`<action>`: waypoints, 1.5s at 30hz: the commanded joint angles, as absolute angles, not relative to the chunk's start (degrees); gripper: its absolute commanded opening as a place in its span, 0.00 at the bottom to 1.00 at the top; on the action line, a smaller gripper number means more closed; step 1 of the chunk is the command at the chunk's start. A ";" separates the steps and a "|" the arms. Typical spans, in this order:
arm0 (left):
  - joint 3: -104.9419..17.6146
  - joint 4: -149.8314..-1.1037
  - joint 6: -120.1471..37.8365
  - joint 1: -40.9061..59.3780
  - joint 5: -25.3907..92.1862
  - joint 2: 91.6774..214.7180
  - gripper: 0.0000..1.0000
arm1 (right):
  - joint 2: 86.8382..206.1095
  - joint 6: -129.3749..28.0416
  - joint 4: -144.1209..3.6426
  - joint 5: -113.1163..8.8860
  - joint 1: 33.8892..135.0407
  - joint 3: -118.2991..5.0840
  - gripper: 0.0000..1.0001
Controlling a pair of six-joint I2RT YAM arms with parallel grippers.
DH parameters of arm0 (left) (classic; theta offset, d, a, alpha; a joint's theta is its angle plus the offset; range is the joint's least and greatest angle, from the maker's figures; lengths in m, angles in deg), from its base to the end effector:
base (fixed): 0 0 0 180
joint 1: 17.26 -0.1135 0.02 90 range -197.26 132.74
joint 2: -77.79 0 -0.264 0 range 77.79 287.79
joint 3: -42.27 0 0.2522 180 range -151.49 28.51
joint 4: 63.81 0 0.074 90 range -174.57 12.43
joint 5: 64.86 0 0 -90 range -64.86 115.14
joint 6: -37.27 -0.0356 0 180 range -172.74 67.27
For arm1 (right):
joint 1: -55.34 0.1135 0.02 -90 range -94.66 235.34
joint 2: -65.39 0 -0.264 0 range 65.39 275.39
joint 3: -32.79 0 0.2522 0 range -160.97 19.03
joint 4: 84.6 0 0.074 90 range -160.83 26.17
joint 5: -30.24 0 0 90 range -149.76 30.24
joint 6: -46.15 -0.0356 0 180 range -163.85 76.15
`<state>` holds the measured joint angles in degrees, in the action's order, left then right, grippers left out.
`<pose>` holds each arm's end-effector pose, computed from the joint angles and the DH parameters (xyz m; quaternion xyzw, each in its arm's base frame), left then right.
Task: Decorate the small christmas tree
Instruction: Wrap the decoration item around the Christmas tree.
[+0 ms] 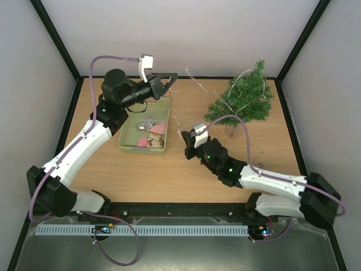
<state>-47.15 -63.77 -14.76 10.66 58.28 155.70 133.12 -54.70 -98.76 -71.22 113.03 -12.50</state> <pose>0.2679 -0.1640 0.4428 0.1670 0.6231 -0.5551 0.5250 0.1454 0.2166 0.2459 -0.2392 0.7165 0.3041 0.5805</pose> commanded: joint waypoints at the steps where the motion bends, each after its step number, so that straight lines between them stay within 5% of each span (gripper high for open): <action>1: -46.78 -62.10 -14.41 10.29 56.50 156.01 0.04 | 124.08 -52.81 -87.07 -69.53 113.25 -13.71 0.02; 13: -51.43 -65.01 -14.95 9.30 55.54 164.31 0.06 | 113.65 -54.42 -53.62 -68.08 113.25 -42.06 0.02; 27: -51.48 -66.65 -18.49 7.43 55.84 165.29 0.20 | 127.65 -47.60 -38.81 -85.05 113.22 -75.72 0.02; 39: -50.37 -57.99 -17.52 7.43 68.62 165.84 0.61 | 136.59 -40.42 -38.07 -93.49 108.43 -87.52 0.02; 45: -47.53 -55.66 -23.52 8.20 71.07 164.09 0.64 | 138.56 -38.25 -37.76 -95.20 106.14 -90.32 0.02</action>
